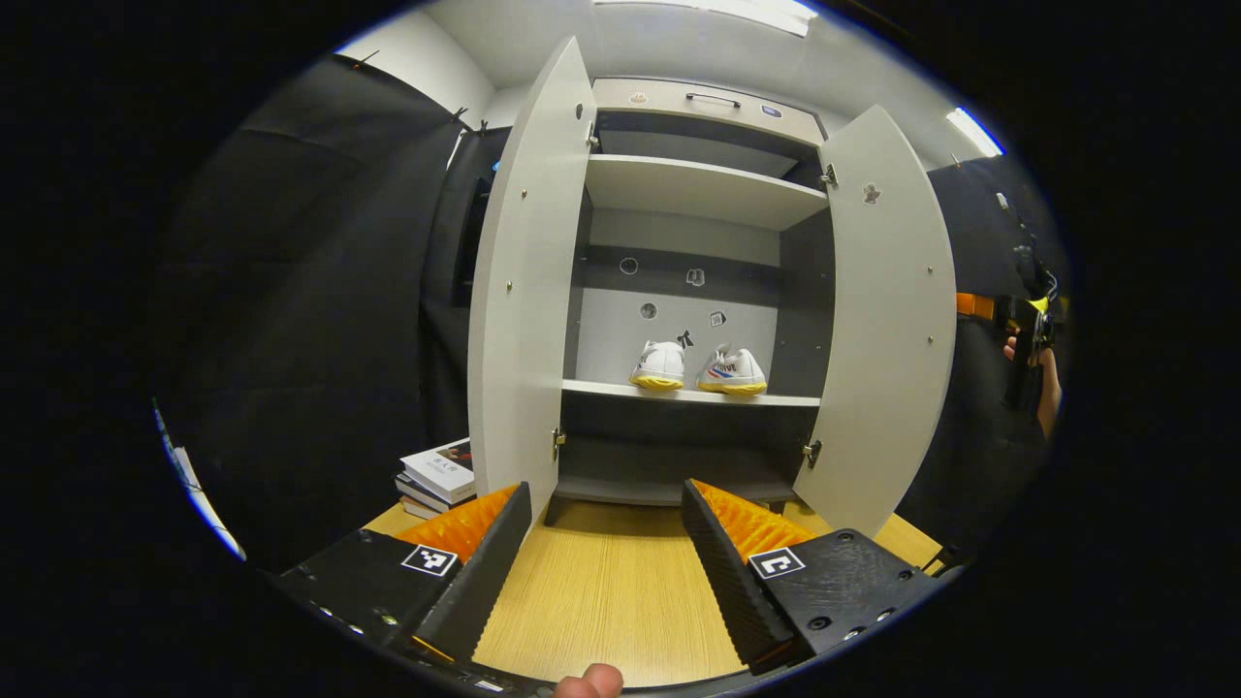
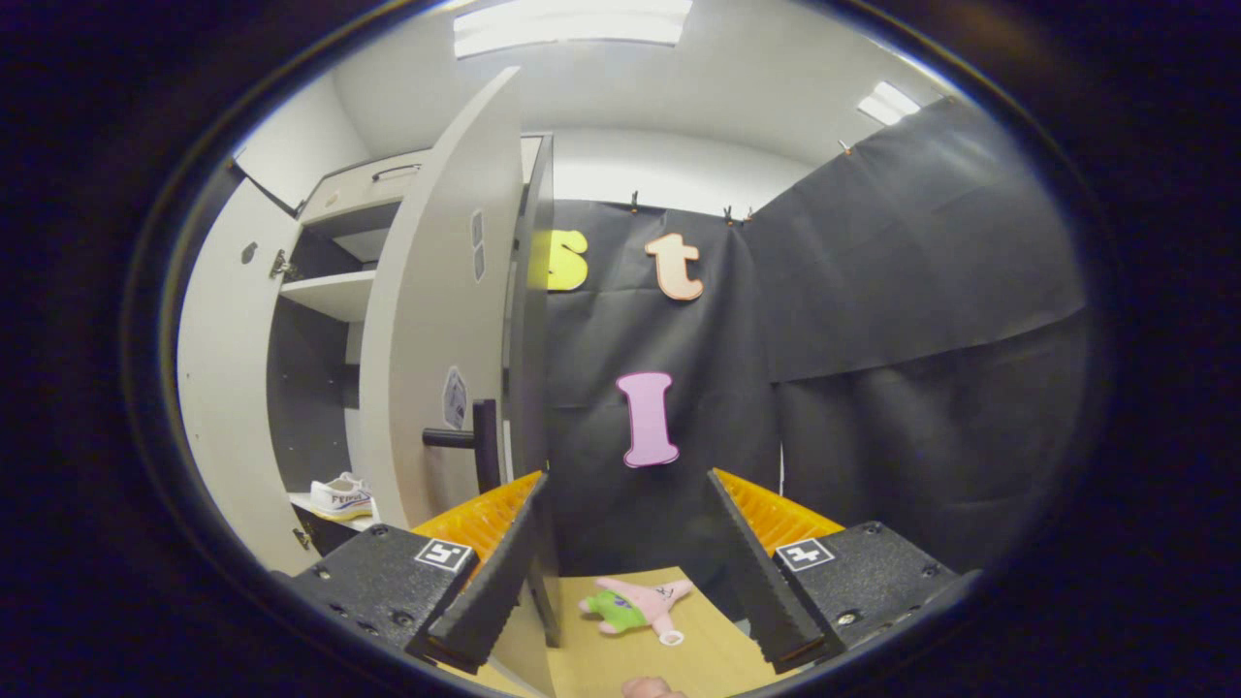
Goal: Grab one shoe with the right hand and put it into the shoe cabinet, grab the other shoe with the left hand and put it into the shoe cabinet; then close the right door with the right hand and the left door with the left hand.
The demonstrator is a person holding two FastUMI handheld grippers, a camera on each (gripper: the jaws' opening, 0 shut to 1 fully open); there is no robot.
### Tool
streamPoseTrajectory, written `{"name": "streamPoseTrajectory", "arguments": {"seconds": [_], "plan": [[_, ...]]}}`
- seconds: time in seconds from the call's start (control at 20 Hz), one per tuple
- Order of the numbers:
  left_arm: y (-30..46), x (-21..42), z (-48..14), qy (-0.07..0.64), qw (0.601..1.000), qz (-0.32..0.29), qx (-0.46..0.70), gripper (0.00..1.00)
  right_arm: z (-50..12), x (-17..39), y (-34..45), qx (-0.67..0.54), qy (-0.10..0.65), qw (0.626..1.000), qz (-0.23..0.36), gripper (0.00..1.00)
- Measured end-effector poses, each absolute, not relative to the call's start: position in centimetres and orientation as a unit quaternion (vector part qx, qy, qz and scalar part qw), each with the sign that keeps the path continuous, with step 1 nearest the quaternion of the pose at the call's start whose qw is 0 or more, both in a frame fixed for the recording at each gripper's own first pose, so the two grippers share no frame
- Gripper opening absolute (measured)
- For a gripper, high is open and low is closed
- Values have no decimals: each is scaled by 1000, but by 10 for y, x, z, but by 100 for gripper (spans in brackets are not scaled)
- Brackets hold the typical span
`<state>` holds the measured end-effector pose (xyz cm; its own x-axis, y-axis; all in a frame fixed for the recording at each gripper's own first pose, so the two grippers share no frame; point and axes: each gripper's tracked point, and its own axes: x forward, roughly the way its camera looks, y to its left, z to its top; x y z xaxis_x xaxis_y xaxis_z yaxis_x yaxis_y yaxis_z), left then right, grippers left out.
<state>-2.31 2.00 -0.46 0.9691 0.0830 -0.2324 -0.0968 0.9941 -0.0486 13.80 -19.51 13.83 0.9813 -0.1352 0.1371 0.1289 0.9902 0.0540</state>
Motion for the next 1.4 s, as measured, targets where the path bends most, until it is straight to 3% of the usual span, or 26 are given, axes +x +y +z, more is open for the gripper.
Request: {"name": "streamPoseTrajectory", "arguments": {"seconds": [0.45,0.7,1.15,1.4], "plan": [[7,-16,-2,110,993,22,-19,94,140,135,-165,20,-68,996,-48,97],[6,-15,-2,110,994,20,-16,94,140,135,-118,25,-71,997,-8,96],[33,-26,-4,112,992,48,-14,93,138,165,-5,34,-66,993,88,96],[54,-38,-8,116,990,73,-15,93,143,176,29,11,-83,993,87,97]]}}
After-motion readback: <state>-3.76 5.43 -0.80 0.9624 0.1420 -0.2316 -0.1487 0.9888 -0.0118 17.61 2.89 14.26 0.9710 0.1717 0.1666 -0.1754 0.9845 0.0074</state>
